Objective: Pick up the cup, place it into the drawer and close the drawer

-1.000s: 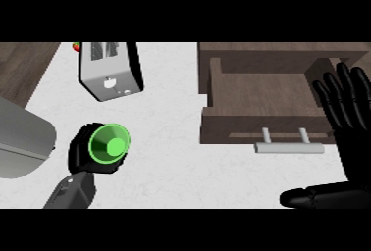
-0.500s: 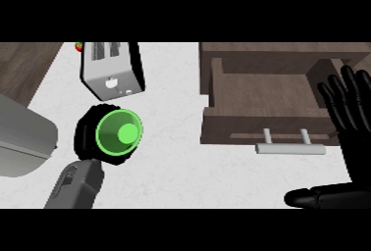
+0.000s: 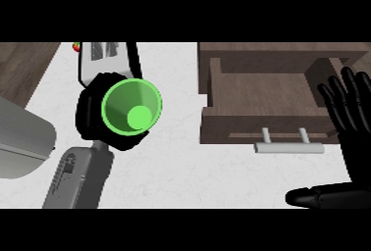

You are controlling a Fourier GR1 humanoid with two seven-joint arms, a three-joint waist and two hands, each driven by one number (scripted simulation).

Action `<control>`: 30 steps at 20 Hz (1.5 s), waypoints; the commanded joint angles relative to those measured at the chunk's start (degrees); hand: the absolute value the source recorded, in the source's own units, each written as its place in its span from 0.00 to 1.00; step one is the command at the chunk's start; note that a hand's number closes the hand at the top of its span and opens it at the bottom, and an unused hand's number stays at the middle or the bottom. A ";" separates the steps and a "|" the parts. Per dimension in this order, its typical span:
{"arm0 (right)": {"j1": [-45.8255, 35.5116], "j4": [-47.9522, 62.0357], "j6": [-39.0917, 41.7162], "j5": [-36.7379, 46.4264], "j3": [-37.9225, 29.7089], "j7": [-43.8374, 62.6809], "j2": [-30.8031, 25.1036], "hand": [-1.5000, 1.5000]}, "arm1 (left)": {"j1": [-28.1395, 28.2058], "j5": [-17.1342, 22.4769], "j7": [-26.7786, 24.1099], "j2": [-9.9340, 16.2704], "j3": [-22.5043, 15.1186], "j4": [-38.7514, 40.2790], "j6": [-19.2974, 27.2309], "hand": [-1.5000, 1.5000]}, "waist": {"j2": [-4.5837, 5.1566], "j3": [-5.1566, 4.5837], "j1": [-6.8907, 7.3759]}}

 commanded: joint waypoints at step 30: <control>0.04 2.74 2.28 -0.33 -0.57 -2.47 -0.71 0.00 | -45.52 2.54 6.76 -0.56 -8.04 36.08 23.60 1.00 | 0.73 0.01 -2.37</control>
